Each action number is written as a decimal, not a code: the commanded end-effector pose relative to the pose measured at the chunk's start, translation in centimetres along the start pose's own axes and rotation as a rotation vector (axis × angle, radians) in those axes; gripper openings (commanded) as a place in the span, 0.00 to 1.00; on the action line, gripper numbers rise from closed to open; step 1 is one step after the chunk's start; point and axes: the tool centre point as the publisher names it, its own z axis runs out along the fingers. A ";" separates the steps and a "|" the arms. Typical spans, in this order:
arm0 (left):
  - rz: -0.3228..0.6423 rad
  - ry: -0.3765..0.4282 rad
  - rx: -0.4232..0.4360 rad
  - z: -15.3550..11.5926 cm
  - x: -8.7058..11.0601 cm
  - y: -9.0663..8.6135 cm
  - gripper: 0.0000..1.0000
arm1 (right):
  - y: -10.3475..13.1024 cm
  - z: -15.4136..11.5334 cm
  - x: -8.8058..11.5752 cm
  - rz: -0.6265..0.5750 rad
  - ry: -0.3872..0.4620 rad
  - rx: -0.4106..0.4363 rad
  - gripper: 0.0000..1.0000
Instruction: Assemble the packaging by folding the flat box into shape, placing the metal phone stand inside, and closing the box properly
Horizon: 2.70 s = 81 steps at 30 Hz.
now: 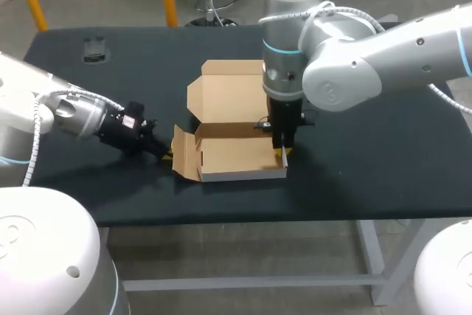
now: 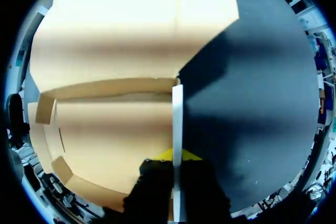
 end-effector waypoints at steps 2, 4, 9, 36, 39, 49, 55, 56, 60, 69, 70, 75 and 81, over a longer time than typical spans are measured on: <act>0.010 0.011 -0.004 0.5 0.8 -0.1 0.18 | 0.1 0.1 0.2 -0.001 -0.003 0.006 0.00; 0.014 0.018 -0.004 0.5 1.1 -0.1 0.18 | 0.1 0.1 0.2 -0.001 -0.003 0.006 0.00; 0.010 0.051 0.004 0.6 1.7 -0.1 0.18 | 0.1 0.1 0.2 -0.001 -0.003 0.006 0.00; -0.036 0.193 0.040 0.8 3.0 -0.6 0.31 | 0.1 0.1 0.2 -0.001 -0.003 0.006 0.00; -0.031 0.198 0.041 0.9 3.4 -0.6 0.32 | 0.1 0.1 0.2 -0.001 -0.003 0.006 0.00; -0.009 0.182 0.024 2.1 4.6 -0.6 0.37 | 0.1 0.1 0.2 -0.001 -0.003 0.006 0.00; -0.013 0.160 0.030 2.4 4.9 -0.7 0.37 | 0.1 0.1 0.2 -0.001 -0.003 0.006 0.00; -0.012 0.161 0.029 2.4 5.0 -0.8 0.37 | 0.1 0.1 0.2 -0.001 -0.003 0.006 0.00; -0.009 0.142 0.032 2.6 5.2 -0.8 0.37 | 0.1 0.1 0.2 -0.001 -0.003 0.006 0.00; -0.010 0.029 0.072 3.5 5.7 -0.9 0.37 | 0.1 0.1 0.2 -0.001 -0.003 0.006 0.00; -0.012 0.011 0.083 3.6 5.7 -0.9 0.37 | 0.1 0.1 0.2 -0.001 -0.003 0.006 0.00; -0.010 -0.040 0.101 3.7 5.9 -1.0 0.38 | 0.1 0.1 0.2 -0.001 -0.003 0.006 0.00; -0.016 -0.122 0.129 4.0 5.8 -1.1 0.39 | 0.1 0.1 0.2 -0.001 -0.003 0.006 0.00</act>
